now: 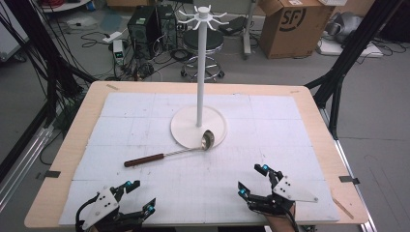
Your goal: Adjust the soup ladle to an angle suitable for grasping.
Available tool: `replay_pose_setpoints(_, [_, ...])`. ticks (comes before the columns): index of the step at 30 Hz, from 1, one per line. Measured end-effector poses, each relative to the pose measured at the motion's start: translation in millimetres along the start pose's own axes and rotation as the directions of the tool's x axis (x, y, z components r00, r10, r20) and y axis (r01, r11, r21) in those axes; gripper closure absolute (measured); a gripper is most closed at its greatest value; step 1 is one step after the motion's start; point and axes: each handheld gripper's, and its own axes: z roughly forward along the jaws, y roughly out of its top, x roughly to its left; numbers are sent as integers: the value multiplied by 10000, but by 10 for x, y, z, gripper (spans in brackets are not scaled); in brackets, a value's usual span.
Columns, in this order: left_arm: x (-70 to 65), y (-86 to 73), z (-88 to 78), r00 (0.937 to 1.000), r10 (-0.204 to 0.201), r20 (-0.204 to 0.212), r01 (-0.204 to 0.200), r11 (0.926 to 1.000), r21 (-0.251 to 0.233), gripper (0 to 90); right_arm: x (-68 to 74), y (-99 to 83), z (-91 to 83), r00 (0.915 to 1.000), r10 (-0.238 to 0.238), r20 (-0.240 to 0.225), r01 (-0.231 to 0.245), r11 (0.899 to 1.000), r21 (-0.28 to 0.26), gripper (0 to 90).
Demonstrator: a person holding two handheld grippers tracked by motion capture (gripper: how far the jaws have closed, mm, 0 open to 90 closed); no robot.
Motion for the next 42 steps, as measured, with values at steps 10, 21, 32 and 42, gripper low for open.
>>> replay_pose_setpoints(10, [25, -14, -41, 9996, -177, -226, 177, 9998, 12, 203, -10, -6, 69, 9998, 74, -184, -75, 10000, -31, 193])
replay_pose_setpoints(21, [424, 70, 22, 9858, -1299, -1065, 1392, 9866, 851, 845, 8, 5, 59, 9998, 145, -137, -148, 9997, -192, 193])
replay_pose_setpoints(32, [1177, 60, 270, 8721, -1983, -4473, 3460, 8964, 2771, 900, 8, 2, 53, 9999, 124, -107, -126, 9997, -208, 193])
replay_pose_setpoints(42, [1085, 107, 588, 8445, -1505, -5140, 3505, 8810, 3178, 897, 8, 3, 30, 10000, 53, -34, -53, 9997, -235, 194])
